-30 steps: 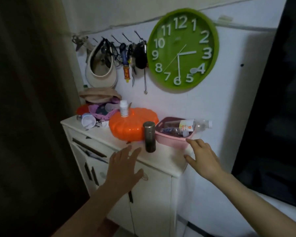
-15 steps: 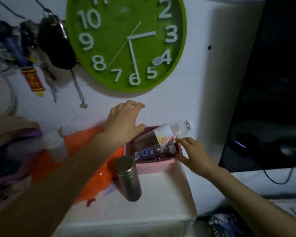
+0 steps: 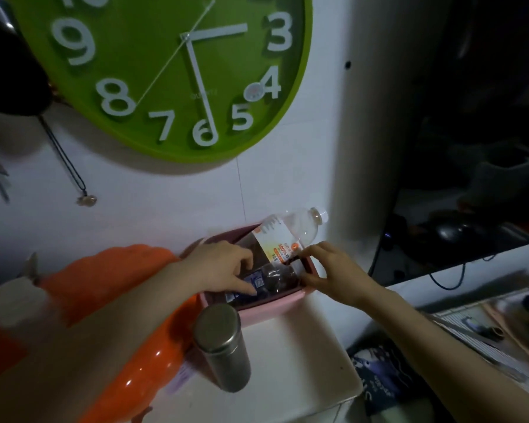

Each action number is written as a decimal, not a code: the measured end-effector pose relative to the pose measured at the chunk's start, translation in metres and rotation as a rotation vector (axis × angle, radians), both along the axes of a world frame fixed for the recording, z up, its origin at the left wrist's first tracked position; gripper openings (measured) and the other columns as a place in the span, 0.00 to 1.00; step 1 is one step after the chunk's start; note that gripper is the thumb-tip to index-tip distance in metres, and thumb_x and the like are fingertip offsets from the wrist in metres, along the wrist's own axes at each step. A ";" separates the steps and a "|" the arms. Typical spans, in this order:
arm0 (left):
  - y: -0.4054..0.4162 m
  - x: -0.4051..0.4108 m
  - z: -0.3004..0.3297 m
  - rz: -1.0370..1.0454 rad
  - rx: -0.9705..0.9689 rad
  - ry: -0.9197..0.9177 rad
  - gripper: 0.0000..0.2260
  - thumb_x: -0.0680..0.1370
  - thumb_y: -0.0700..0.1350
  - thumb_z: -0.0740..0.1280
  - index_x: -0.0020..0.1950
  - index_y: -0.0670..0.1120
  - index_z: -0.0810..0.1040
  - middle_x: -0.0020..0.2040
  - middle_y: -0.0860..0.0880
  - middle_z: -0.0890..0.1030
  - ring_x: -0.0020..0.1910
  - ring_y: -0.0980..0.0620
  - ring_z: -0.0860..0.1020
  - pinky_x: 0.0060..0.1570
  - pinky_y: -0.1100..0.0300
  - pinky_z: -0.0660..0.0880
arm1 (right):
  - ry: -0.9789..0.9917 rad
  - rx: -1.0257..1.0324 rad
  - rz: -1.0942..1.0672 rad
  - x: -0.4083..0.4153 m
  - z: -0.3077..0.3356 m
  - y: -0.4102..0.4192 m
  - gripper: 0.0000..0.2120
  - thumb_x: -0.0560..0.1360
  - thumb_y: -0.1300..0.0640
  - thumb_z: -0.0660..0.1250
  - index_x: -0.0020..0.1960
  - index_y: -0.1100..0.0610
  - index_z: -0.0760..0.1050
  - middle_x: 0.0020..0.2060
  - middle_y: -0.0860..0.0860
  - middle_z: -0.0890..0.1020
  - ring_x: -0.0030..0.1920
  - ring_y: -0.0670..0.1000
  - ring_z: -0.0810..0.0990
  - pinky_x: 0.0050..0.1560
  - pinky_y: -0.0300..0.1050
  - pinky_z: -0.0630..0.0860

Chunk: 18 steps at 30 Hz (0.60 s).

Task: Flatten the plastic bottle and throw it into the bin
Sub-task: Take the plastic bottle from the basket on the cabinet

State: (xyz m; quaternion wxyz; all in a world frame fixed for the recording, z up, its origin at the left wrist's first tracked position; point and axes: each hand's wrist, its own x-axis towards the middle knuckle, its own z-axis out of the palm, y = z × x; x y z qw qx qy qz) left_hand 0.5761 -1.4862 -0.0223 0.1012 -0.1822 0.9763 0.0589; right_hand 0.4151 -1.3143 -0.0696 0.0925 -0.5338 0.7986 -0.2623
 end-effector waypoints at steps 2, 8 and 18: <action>0.002 0.001 -0.009 0.011 0.050 -0.020 0.22 0.68 0.62 0.71 0.57 0.54 0.74 0.47 0.55 0.79 0.45 0.54 0.76 0.45 0.54 0.76 | -0.019 -0.012 -0.004 0.001 -0.001 -0.004 0.14 0.74 0.51 0.66 0.59 0.50 0.75 0.59 0.55 0.75 0.57 0.55 0.73 0.55 0.45 0.70; 0.003 0.003 -0.026 0.037 0.205 0.005 0.20 0.71 0.54 0.72 0.59 0.52 0.72 0.52 0.50 0.81 0.49 0.49 0.80 0.50 0.45 0.79 | -0.096 0.017 -0.019 -0.001 -0.004 -0.006 0.12 0.76 0.53 0.65 0.57 0.56 0.74 0.61 0.56 0.70 0.60 0.55 0.70 0.56 0.41 0.67; 0.005 0.006 0.011 0.035 0.101 0.348 0.20 0.62 0.54 0.74 0.51 0.57 0.74 0.46 0.55 0.80 0.44 0.50 0.79 0.44 0.54 0.77 | -0.139 -0.097 -0.096 0.001 -0.001 0.020 0.19 0.75 0.48 0.66 0.63 0.52 0.69 0.62 0.52 0.70 0.60 0.52 0.72 0.57 0.42 0.70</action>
